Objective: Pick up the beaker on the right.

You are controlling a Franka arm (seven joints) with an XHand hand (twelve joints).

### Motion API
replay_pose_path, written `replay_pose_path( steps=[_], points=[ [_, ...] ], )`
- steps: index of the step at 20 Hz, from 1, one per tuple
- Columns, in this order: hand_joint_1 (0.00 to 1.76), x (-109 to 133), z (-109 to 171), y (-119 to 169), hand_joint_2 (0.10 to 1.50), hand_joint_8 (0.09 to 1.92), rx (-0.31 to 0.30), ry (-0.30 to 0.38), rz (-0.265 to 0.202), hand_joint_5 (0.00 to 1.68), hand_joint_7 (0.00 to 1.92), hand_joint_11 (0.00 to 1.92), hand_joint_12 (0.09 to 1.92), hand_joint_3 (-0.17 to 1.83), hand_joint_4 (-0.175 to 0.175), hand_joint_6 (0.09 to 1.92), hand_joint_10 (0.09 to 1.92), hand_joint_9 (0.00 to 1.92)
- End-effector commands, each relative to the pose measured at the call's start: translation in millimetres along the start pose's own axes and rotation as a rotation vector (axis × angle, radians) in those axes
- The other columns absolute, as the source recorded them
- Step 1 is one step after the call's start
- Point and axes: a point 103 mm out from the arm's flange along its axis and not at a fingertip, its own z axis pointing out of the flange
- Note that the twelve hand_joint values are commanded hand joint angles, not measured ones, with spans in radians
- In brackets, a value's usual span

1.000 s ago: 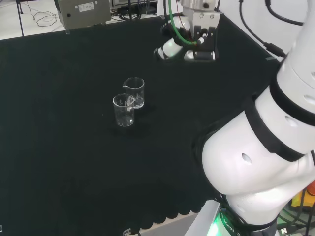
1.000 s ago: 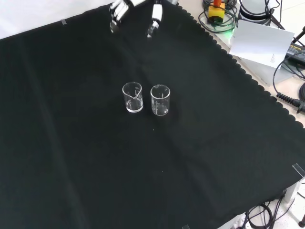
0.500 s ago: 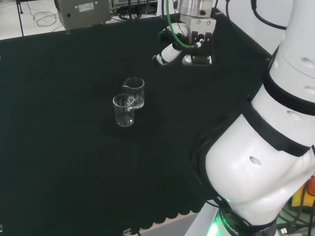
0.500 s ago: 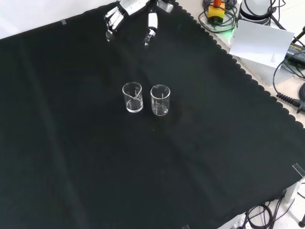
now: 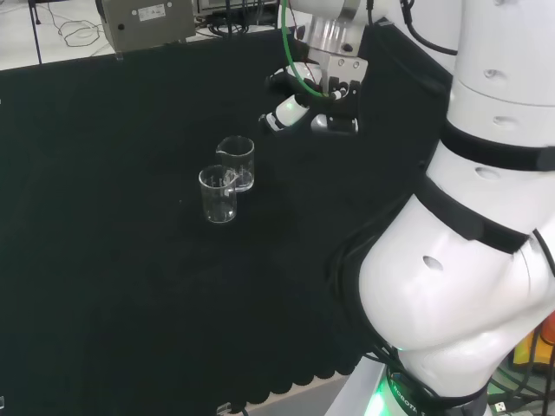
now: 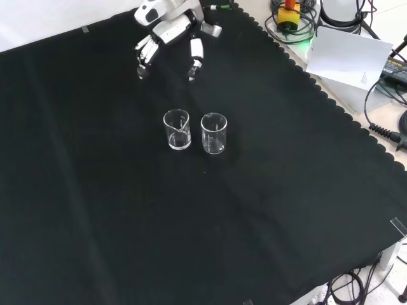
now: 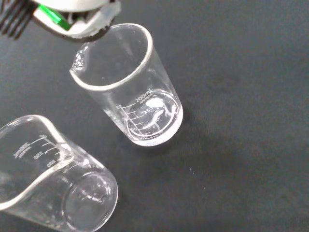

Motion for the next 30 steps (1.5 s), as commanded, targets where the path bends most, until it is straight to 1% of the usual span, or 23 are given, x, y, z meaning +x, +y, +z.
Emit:
replay_pose_path(
  steps=[1, 3, 5, 11, 16, 21, 25, 30],
  points=[
    [0.85, -10, 31, 38, 0.54, 0.66, -0.036, 0.158, -0.111, 0.45, 0.19, 0.00, 1.40, 0.58, -0.044, 0.09, 0.67, 0.34],
    [0.86, -11, 35, 40, 0.53, 0.66, -0.040, 0.175, -0.141, 0.45, 0.19, 0.00, 1.41, 0.58, -0.044, 0.09, 0.67, 0.34],
    [0.86, -12, 40, 42, 0.52, 0.66, -0.037, 0.186, -0.161, 0.45, 0.20, 0.01, 1.41, 0.58, -0.044, 0.09, 0.67, 0.36],
    [0.90, -14, 57, 50, 0.50, 0.66, -0.012, 0.209, -0.200, 0.47, 0.23, 0.02, 1.40, 0.62, -0.043, 0.09, 0.65, 0.40],
    [0.94, -13, 68, 54, 0.49, 0.67, -0.014, 0.240, -0.240, 0.51, 0.27, 0.04, 1.40, 0.63, -0.041, 0.09, 0.65, 0.42],
    [1.00, -13, 89, 59, 0.48, 0.67, 0.002, 0.325, -0.293, 0.54, 0.29, 0.07, 1.38, 0.65, -0.040, 0.09, 0.63, 0.44],
    [1.00, -9, 99, 59, 0.48, 0.68, -0.017, 0.368, -0.328, 0.56, 0.30, 0.07, 1.38, 0.66, -0.038, 0.09, 0.63, 0.45],
    [1.01, -4, 111, 60, 0.46, 0.68, -0.021, 0.398, -0.367, 0.57, 0.32, 0.07, 1.37, 0.70, -0.038, 0.09, 0.61, 0.46]
  ],
)
